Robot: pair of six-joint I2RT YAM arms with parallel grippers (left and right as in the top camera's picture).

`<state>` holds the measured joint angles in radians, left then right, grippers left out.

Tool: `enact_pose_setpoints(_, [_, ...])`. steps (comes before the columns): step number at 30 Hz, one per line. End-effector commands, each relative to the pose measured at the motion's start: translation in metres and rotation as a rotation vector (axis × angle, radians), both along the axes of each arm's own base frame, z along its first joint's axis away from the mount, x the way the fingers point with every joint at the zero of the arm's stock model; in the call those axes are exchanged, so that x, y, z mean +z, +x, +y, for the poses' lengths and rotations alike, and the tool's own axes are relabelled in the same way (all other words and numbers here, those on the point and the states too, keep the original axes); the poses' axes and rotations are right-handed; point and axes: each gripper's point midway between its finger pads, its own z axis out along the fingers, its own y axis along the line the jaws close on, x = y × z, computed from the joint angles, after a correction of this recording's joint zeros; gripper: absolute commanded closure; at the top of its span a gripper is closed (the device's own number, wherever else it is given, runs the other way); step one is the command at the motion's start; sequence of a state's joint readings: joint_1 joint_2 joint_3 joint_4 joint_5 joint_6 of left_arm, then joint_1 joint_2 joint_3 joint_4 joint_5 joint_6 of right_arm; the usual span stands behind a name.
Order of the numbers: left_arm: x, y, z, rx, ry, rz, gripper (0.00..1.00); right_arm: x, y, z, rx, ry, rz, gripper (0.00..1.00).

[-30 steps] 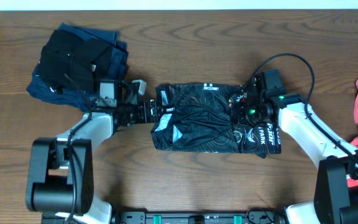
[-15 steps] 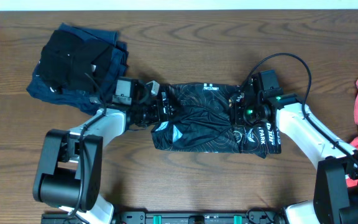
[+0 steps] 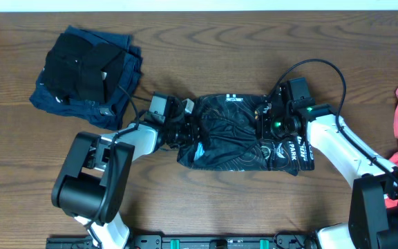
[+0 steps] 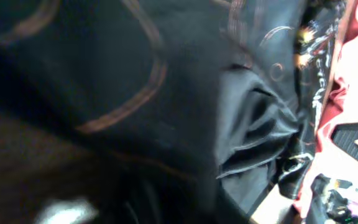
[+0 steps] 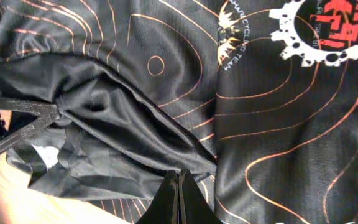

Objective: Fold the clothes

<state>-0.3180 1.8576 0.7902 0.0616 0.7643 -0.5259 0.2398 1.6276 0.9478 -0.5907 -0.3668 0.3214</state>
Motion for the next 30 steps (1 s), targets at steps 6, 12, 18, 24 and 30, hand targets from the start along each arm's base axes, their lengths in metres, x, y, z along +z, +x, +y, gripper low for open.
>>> enact_pose_setpoints(6, [-0.014, -0.022, 0.055, 0.042, 0.134, 0.109, 0.94, 0.050, 0.021, -0.036, -0.108, -0.009, -0.170, 0.99])
enact_pose_setpoints(12, [0.028, -0.026, 0.120, 0.070, 0.314, 0.106, 0.94, 0.071, 0.022, -0.060, -0.180, -0.010, -0.218, 0.99])
enact_pose_setpoints(18, [0.098, -0.018, 0.154, 0.069, 0.508, 0.037, 0.94, 0.067, 0.019, -0.066, -0.193, -0.037, -0.204, 0.99])
enact_pose_setpoints(24, [0.122, -0.008, 0.098, -0.001, 0.482, -0.060, 0.94, 0.068, 0.021, -0.067, -0.197, -0.046, -0.213, 0.99])
enact_pose_setpoints(30, [0.093, -0.021, 0.030, -0.098, 0.559, -0.072, 0.94, 0.068, 0.021, -0.067, -0.197, -0.047, -0.211, 0.99])
